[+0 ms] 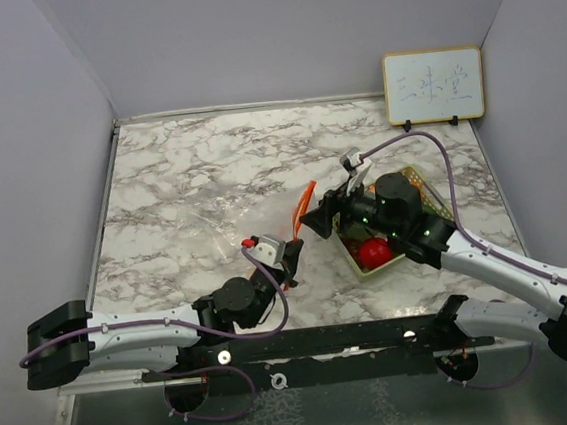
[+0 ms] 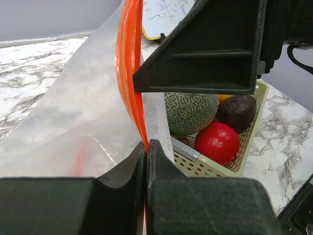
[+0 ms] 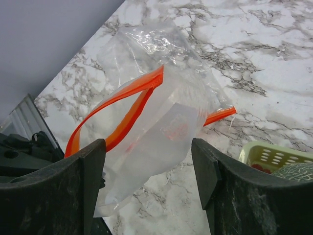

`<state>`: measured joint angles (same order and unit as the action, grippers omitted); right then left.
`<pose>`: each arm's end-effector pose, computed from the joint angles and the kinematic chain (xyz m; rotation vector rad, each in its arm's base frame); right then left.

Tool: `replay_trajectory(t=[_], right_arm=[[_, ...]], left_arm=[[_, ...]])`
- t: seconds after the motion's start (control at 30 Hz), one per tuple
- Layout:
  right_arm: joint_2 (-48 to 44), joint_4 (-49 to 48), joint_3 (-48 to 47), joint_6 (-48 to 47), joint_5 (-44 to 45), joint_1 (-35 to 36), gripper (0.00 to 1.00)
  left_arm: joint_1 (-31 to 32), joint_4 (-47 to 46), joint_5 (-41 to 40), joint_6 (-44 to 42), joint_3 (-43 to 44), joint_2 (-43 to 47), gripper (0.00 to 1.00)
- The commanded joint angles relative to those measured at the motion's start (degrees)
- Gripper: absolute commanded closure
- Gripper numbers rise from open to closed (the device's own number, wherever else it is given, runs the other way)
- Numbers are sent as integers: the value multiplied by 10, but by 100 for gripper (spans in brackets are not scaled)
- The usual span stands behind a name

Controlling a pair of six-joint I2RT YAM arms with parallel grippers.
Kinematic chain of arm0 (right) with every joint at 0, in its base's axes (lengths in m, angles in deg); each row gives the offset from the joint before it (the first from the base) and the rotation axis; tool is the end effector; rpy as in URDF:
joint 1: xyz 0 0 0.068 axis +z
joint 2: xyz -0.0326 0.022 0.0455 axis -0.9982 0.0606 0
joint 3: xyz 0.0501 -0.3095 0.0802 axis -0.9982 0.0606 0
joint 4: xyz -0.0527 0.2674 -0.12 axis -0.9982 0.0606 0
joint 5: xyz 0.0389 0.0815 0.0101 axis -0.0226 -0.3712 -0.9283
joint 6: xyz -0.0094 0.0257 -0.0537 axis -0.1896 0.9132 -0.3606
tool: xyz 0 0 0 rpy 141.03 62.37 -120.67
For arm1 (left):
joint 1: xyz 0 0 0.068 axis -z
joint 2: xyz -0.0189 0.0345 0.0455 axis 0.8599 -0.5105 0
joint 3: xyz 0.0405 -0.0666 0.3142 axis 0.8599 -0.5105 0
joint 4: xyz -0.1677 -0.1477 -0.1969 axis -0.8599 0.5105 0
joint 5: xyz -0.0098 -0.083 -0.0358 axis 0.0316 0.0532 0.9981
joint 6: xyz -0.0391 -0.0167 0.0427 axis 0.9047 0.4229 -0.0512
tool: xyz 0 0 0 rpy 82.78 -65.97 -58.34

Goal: Place the food in the zip-top bag and seal the zipper
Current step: Open the zipper of the food storage bag.

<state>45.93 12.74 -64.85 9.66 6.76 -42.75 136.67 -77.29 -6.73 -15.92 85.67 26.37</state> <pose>0.1888 0.1889 0.3292 -0.4556 1.8902 0.9080 0.0759 -0.2055 0.2664 0.3004 1.5054 -0.7006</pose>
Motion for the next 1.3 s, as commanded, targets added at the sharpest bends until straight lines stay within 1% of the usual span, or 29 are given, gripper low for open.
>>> replay_trajectory(t=[0.0, 0.2, 0.3, 0.33, 0.43, 0.5, 0.53, 0.57, 0.6, 0.67, 0.7, 0.77, 0.8, 0.83, 0.87, 1.0, 1.07, 1.17, 1.27], right_arm=[[19, -29, -15, 7, 25, 1, 30], [39, -49, -29, 17, 11, 3, 27], [44, -61, -31, 27, 4, 5, 28], [46, -64, -33, 31, 0, 6, 29], [54, -65, -43, 36, -9, 10, 36], [63, -56, -50, 35, -3, 14, 44], [68, -50, -53, 35, 1, 15, 52], [72, -43, -54, 35, 4, 16, 60], [75, -36, -55, 37, 9, 17, 72], [77, -14, -56, 41, 25, 18, 91], [75, -6, -54, 42, 33, 19, 96], [64, 12, -52, 39, 50, 19, 98], [56, 20, -50, 36, 60, 19, 98], [46, 31, -49, 30, 71, 19, 98], [37, 41, -48, 26, 79, 19, 98], [10, 75, -56, 9, 89, 20, 98], [5, 80, -58, 8, 80, 20, 98], [6, 78, -58, 13, 66, 20, 98], [15, 73, -59, 18, 61, 26, 98]], left_arm=[[2, -31, 15, 6, -4, 3, 100], [2, -45, 18, 6, -11, -3, 100], [2, -46, 18, 2, -12, -8, 100], [2, -47, 17, 2, -13, -11, 100], [2, -56, 15, -1, -14, -23, 100], [2, -64, 16, -4, -13, -31, 100], [2, -66, 18, -4, -12, -34, 100], [2, -68, 19, -4, -10, -36, 100], [2, -69, 19, -5, -9, -37, 100], [2, -69, 17, -9, -6, -37, 100], [2, -68, 13, -10, -5, -35, 100], [2, -57, 1, -11, -4, -26, 100], [2, -41, -3, -11, -2, -18, 97], [2, -28, -5, -10, 0, -6, 86], [2, -12, -1, -8, 1, 7, 74], [2, 16, 24, -18, -1, 64, 38], [2, 12, 25, -23, -5, 88, 32], [2, -10, 23, -36, -11, 94, 31], [2, -13, 21, -27, 0, 71, 31]])
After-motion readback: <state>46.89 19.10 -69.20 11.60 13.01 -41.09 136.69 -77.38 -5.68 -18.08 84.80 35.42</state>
